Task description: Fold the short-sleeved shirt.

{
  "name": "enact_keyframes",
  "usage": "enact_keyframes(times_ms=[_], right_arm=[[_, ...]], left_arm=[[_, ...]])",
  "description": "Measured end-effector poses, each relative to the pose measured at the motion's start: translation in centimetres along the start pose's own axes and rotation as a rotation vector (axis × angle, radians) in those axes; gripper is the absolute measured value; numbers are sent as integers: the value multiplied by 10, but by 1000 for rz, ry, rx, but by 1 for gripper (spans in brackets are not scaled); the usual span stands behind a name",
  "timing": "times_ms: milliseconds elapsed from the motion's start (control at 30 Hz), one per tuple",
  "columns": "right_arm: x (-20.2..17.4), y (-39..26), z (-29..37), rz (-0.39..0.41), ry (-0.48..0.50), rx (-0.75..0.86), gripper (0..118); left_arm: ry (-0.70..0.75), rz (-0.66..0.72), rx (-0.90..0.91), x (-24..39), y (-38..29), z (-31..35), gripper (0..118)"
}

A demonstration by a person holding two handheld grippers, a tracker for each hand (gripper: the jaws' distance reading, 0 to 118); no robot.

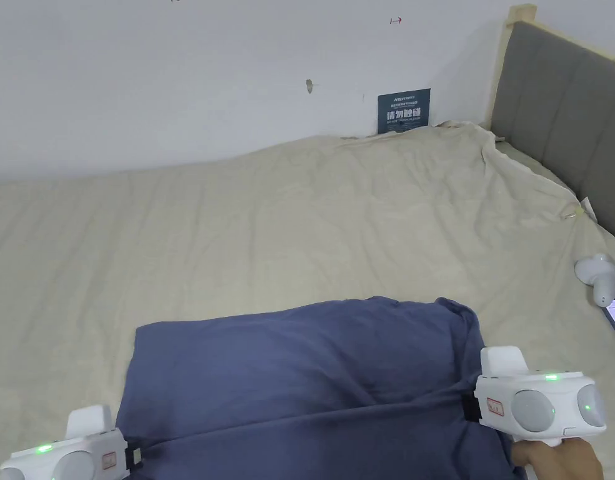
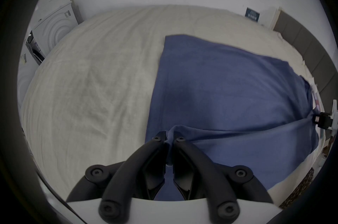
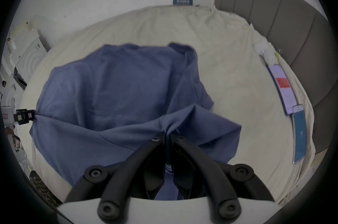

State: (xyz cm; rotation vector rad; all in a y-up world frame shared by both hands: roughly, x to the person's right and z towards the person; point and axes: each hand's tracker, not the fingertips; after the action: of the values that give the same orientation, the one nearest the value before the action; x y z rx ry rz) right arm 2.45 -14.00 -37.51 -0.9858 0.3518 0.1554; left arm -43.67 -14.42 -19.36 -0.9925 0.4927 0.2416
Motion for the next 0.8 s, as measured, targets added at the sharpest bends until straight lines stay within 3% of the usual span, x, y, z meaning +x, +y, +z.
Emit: enact_keyframes(times_ms=[167,233,300,333,367,433,800], right_arm=[[-2,-10,4,-45,5,5,4],[-5,-7,16,-35,15,9,13],[-8,-7,36,-18,27,45,49],[-9,-7,47,-22,32,67,78],[0,-5,50,-31,44,112,91],[0,-8,79,-50,82,194,94],[5,-53,208,-50,123,478,90]], left_arm=[[2,8,-11,-6,3,-5,7],[-11,5,-30,-10,8,1,21],[7,2,-24,-12,11,14,49],[20,5,2,-13,12,22,74],[22,10,37,-15,11,32,91],[16,19,96,-17,10,58,115],[-43,57,326,-15,-39,191,116]])
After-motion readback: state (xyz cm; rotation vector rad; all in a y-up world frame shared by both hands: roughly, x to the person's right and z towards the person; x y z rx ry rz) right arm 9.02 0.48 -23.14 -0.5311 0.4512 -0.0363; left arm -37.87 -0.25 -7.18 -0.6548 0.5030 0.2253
